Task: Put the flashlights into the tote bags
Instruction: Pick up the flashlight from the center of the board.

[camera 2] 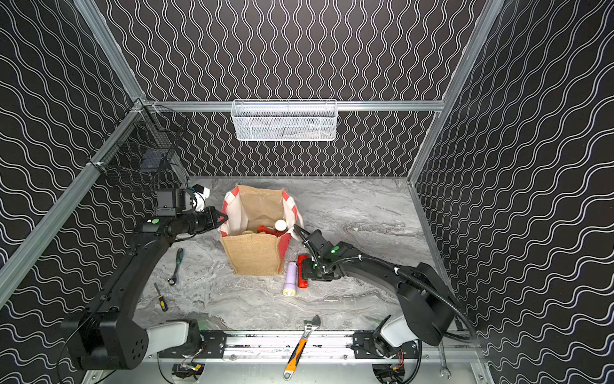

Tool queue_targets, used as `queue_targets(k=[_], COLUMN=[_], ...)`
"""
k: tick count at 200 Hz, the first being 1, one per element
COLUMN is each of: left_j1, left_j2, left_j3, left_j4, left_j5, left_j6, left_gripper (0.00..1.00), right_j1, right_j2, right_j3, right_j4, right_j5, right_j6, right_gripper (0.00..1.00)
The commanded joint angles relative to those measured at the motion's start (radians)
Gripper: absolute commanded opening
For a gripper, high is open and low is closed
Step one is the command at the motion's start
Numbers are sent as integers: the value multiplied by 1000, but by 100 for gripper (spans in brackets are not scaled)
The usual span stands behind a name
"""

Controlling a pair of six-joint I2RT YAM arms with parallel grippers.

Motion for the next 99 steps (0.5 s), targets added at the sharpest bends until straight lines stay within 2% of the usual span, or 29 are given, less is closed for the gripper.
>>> queue_targets(k=[1,99], left_j1=[1,1], left_j2=[-8,-10], left_j3=[6,5], left_j4=[18,17], left_j5=[-2,-4], left_j6=[15,20], left_gripper=[15,15], right_j1=[13,60], right_j2=[32,157], right_j3=[22,123], right_j4=[-32,-89], right_j5=[42,90], right_j6=[32,25], right_gripper=[62,62])
